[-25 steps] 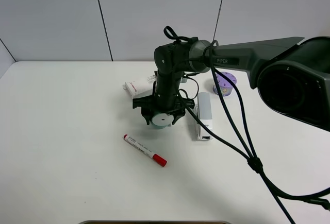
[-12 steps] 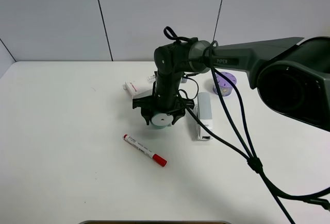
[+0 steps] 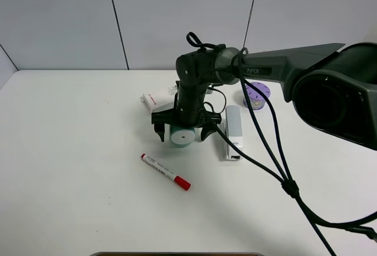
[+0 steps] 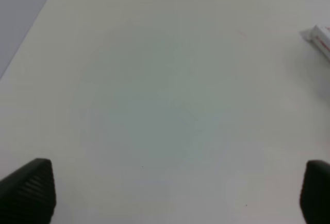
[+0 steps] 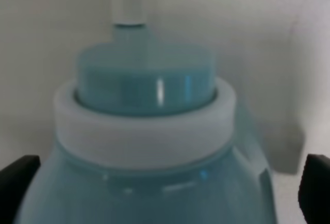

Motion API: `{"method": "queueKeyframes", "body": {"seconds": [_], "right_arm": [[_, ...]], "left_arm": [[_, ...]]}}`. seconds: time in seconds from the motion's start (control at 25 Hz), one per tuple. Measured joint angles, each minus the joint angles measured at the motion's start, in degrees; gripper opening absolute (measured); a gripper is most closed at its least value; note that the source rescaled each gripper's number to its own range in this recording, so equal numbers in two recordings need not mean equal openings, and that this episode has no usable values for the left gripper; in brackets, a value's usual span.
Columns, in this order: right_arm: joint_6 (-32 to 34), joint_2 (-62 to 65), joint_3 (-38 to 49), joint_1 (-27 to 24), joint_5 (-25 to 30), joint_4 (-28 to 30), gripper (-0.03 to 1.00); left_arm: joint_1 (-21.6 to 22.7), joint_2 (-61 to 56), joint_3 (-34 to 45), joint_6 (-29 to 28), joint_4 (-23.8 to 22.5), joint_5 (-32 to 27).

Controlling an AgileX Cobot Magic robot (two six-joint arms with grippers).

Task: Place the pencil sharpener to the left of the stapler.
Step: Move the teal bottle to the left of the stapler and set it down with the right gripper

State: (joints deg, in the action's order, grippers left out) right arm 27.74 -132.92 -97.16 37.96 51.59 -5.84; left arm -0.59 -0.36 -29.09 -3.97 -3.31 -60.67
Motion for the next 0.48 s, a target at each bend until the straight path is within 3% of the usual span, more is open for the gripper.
{"method": "queueKeyframes", "body": {"seconds": [0.48], "right_arm": [[0.00,0.11,0.06,0.00,0.00,0.63,1.00]], "left_arm": [[0.00,0.00,0.00,0.00,0.00,0.00]]}}
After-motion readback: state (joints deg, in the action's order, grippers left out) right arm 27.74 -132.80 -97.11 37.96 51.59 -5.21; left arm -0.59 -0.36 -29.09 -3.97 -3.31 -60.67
